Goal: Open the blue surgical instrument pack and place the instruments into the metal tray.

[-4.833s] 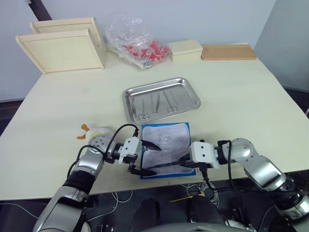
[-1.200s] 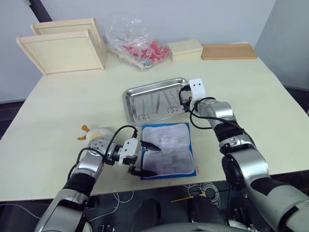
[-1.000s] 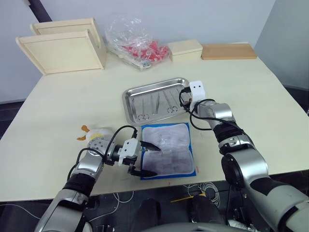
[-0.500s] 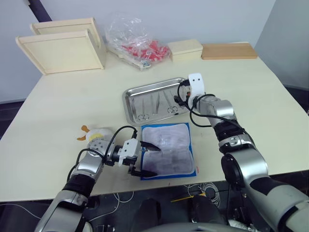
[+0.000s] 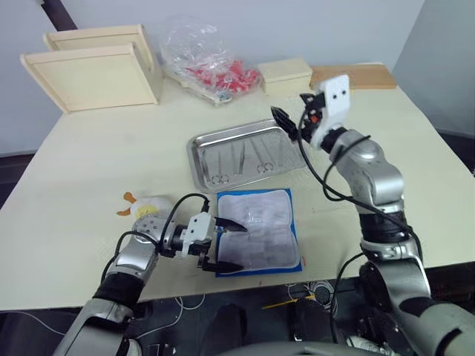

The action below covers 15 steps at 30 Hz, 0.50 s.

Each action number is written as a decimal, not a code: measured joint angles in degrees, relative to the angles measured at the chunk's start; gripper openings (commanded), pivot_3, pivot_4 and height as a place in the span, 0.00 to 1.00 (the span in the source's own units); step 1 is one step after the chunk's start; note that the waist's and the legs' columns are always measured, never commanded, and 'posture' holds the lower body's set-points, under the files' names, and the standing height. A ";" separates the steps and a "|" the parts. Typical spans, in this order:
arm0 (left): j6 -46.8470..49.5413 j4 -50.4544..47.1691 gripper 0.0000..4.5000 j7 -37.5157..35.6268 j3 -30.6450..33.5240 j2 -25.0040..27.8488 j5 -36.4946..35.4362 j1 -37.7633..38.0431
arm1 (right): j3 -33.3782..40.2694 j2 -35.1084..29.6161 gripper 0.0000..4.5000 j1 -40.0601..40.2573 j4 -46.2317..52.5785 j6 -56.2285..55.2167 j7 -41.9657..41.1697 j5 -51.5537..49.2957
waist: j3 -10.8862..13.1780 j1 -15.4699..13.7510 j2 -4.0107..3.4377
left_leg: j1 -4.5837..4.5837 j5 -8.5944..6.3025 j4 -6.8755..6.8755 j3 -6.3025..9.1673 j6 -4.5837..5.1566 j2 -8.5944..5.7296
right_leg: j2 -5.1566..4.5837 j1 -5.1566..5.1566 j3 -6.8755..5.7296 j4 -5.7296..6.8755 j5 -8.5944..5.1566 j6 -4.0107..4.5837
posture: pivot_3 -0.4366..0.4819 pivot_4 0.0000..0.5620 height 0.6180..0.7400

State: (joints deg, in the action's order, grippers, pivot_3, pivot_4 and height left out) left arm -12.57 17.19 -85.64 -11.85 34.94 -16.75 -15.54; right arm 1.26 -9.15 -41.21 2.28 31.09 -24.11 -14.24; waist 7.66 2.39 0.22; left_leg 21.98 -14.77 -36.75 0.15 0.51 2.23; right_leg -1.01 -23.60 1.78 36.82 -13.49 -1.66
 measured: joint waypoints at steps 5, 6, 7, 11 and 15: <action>3.97 -4.71 1.00 0.84 -0.01 -0.01 -0.85 1.35 | 0.45 -2.17 0.99 7.41 6.75 -1.37 -2.62 -2.62 | 0.44 -0.05 0.28 | 0.08 0.00 0.00 0.02 0.00 0.01 | 0.01 -0.07 -0.03 -0.01 0.00 -0.01 | 0.48 0.27 1.00; 4.81 -5.52 1.00 0.94 -0.01 -0.02 -1.13 1.50 | 0.42 -2.67 0.99 8.95 7.91 -1.93 -3.26 -2.92 | 0.54 -0.07 0.34 | 0.09 0.00 -0.01 0.01 0.00 0.01 | 0.00 -0.07 -0.03 -0.01 0.00 -0.02 | 0.48 0.27 1.00; 5.17 -6.07 1.00 0.98 0.06 -0.02 -1.45 1.66 | 0.38 -3.09 0.99 10.04 8.54 -2.37 -3.70 -3.09 | 0.62 -0.08 0.41 | 0.09 0.00 -0.01 0.01 0.00 0.01 | 0.00 -0.07 -0.03 -0.01 -0.01 -0.02 | 0.48 0.27 1.00; 7.84 -9.99 1.00 3.00 1.31 -0.41 -3.58 2.27 | 0.38 -5.80 0.99 16.20 11.54 -4.01 -5.57 -3.74 | 0.90 -0.27 0.74 | 0.13 0.00 -0.03 0.03 0.00 0.01 | -0.02 -0.08 -0.06 -0.03 0.00 -0.02 | 0.48 0.27 1.00; 13.08 -15.05 1.00 7.57 5.22 -1.31 -7.97 1.94 | 1.61 -7.11 0.99 21.86 14.79 -7.17 -7.94 -5.79 | 1.00 -0.32 0.83 | 0.14 0.00 -0.04 0.05 0.00 0.01 | -0.02 -0.08 -0.07 -0.03 -0.06 -0.15 | 0.48 0.27 1.00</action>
State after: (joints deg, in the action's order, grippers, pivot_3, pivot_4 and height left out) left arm 0.51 2.14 -78.07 -6.62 33.63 -24.73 -13.60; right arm 2.87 -16.26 -19.35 17.07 23.91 -32.05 -20.03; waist 8.66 2.07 1.05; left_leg 22.12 -14.77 -36.79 0.19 0.51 2.24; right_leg -1.02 -23.68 1.71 36.79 -13.55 -1.81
